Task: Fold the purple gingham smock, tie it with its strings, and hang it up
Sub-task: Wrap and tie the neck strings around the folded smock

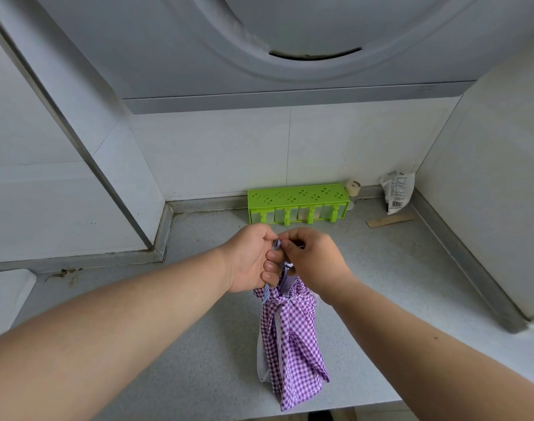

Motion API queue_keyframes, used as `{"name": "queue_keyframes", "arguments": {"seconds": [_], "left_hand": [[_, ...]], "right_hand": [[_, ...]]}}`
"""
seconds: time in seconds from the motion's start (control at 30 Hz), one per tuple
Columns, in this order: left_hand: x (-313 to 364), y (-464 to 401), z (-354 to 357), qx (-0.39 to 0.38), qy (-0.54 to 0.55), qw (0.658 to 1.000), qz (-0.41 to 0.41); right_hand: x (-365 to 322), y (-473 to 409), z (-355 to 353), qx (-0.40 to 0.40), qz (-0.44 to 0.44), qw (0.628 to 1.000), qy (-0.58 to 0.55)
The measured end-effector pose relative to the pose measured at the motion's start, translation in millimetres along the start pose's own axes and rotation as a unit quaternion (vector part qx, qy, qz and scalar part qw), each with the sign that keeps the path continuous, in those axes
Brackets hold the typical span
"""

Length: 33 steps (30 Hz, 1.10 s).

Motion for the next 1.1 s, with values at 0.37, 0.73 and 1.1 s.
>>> {"name": "queue_keyframes", "arguments": {"seconds": [0.37, 0.73, 1.1], "left_hand": [[2, -9, -2, 0.082, 0.004, 0.996, 0.018], [0, -11, -20, 0.107, 0.022, 0.992, 0.066], [9, 1, -37, 0.170, -0.073, 0.973, 0.137]], "right_hand": [[-6, -3, -1, -0.022, -0.096, 0.991, 0.086], [5, -4, 0, 0.016, 0.013, 0.999, -0.034], [-3, -9, 2, -0.020, -0.013, 0.999, -0.026]]}}
Point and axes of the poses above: each hand's wrist, its own y-axis away from the middle knuckle, its own z-axis out of the palm, x = y × z, the point moved 5 cm from there along -y, towards the middle knuckle, and after that the axes turned 10 degrees about -z, right-handed, at the moved point
